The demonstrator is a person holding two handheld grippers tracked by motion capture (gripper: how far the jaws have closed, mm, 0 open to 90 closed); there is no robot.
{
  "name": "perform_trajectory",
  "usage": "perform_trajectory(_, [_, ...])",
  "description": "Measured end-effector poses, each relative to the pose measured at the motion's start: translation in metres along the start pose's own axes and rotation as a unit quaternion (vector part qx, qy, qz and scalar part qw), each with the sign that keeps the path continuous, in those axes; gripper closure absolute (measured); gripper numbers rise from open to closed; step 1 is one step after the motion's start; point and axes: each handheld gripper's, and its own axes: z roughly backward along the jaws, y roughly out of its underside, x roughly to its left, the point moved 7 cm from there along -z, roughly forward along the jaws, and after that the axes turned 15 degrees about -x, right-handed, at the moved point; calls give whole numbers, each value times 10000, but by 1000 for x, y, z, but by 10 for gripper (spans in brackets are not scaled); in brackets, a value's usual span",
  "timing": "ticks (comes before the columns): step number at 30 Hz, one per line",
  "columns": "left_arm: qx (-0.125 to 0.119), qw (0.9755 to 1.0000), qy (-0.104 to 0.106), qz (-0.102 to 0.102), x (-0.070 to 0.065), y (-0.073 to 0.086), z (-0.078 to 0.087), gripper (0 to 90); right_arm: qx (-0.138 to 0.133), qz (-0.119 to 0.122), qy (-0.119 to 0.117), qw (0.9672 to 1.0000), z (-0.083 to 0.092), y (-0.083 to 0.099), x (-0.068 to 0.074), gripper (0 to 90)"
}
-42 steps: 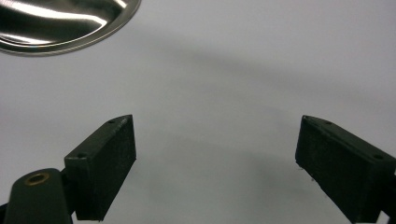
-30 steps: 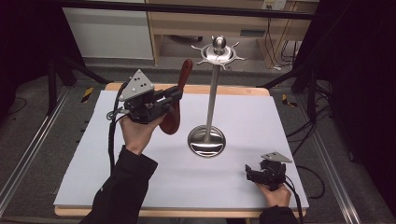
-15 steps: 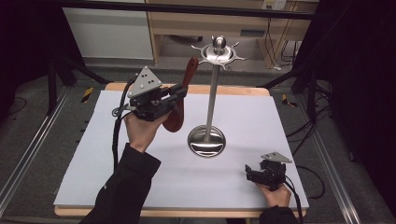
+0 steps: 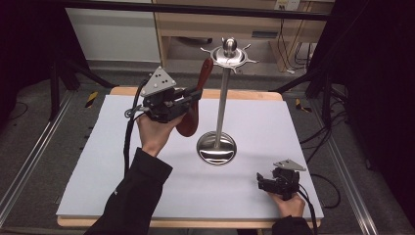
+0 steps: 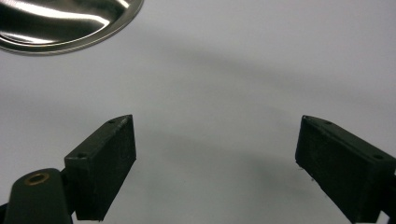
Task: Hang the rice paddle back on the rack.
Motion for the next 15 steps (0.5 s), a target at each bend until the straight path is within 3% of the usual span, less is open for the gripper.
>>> perform_trajectory(7, [-41,10000,7,19,1,3,-5,776,1,-1,-8,10000,0,0,0,126])
perform_trajectory(15, [1,9998,-119,-148,0,8,-13,770,10,-6,-12,10000,0,0,0,126])
